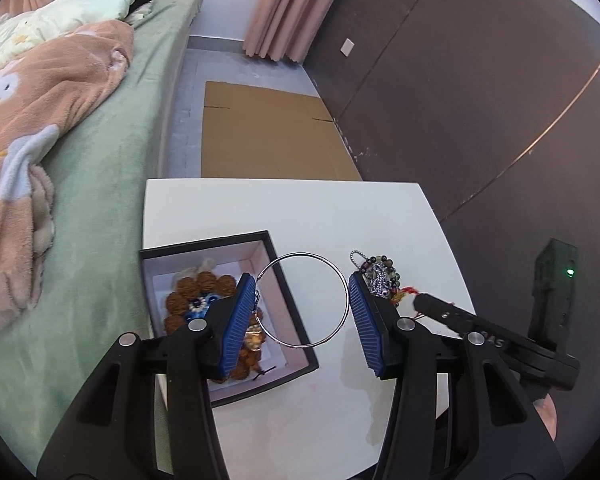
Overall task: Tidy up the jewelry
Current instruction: 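Drop the hoop into the box with the left gripper while the right carries the bracelet toward it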
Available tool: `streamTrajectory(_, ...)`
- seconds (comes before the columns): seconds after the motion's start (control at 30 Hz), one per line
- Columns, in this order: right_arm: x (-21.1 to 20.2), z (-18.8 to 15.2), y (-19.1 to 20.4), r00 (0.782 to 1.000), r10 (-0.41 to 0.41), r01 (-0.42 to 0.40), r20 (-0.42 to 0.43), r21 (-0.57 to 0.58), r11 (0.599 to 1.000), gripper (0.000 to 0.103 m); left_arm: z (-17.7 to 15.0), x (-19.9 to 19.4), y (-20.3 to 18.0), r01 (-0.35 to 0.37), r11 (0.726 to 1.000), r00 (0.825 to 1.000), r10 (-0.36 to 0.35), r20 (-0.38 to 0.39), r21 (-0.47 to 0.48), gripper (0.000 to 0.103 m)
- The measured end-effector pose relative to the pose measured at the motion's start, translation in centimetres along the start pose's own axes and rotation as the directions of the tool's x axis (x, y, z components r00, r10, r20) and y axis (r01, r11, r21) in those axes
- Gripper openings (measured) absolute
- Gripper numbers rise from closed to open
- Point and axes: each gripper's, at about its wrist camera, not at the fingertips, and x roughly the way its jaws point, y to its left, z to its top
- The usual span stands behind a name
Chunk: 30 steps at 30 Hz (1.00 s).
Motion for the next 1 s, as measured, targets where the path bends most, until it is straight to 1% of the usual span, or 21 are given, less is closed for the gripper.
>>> streamTrajectory(0.1, -1.6, -0.1, 0.7, 0.999, 0.028, -0.028, 0.043, -0.01, 1.0, 0.007, 0.0, -1.1, 0.7, 0.002, 1.0, 1.0, -0.002, 0.013, -0.006, 0.051)
streamTrajectory(0.17, -2.7, -0.3, 1.3, 0.995, 0.061, -0.059, 0.073, -0.02, 0.998, 0.007, 0.0, -1.6, 1.0, 0.005, 1.0, 1.0, -0.005, 0.017, -0.005, 0.058)
streamTrajectory(0.2, -3.1, -0.3, 1.7, 0.993, 0.081, -0.079, 0.087, -0.027, 0.997, 0.007, 0.0, -1.9, 1.3, 0.004, 1.0, 1.0, -0.003, 0.022, -0.009, 0.068)
streamTrajectory(0.23, -3.4, -0.4, 1.9, 0.991, 0.093, -0.091, 0.094, -0.031, 0.995, 0.007, 0.0, -2.4, 1.7, -0.001, 1.0, 0.999, 0.002, 0.04, -0.018, 0.072)
streamTrajectory(0.4, -4.6, -0.7, 4.0, 0.975, 0.181, -0.173, 0.126, -0.071, 0.982, 0.007, 0.0, -4.1, 3.9, -0.015, 0.998, 0.998, 0.019, 0.068, -0.057, 0.073)
streamTrajectory(0.53, -4.6, -1.0, 5.9, 0.962, 0.238, -0.225, 0.132, -0.105, 0.969, 0.007, -0.2, -5.1, 5.5, -0.024, 0.996, 0.996, 0.032, 0.081, -0.087, 0.073)
streamTrajectory(0.67, -4.6, -1.3, 7.7, 0.949, 0.291, -0.274, 0.12, -0.139, 0.952, 0.007, -0.4, -5.7, 6.9, -0.047, 0.994, 0.994, 0.056, 0.089, -0.101, 0.073)
streamTrajectory(0.77, -4.4, -1.6, 9.1, 0.939, 0.326, -0.307, 0.108, -0.158, 0.938, 0.007, -0.6, -6.0, 7.8, -0.065, 0.991, 0.993, 0.075, 0.091, -0.113, 0.076)
streamTrajectory(0.9, -3.4, -2.1, 11.3, 0.922, 0.38, -0.362, 0.073, -0.181, 0.914, 0.007, -0.7, -6.7, 9.2, -0.069, 0.989, 0.992, 0.082, 0.097, -0.127, 0.076)
streamTrajectory(0.93, -3.2, -2.2, 11.7, 0.921, 0.385, -0.367, 0.067, -0.19, 0.911, 0.007, -0.8, -6.8, 9.4, -0.069, 0.989, 0.992, 0.082, 0.1, -0.132, 0.076)
streamTrajectory(1.0, -2.5, -2.5, 12.7, 0.922, 0.385, -0.367, 0.048, -0.212, 0.906, 0.011, -0.8, -7.2, 10.0, -0.067, 0.987, 0.991, 0.082, 0.106, -0.143, 0.077)
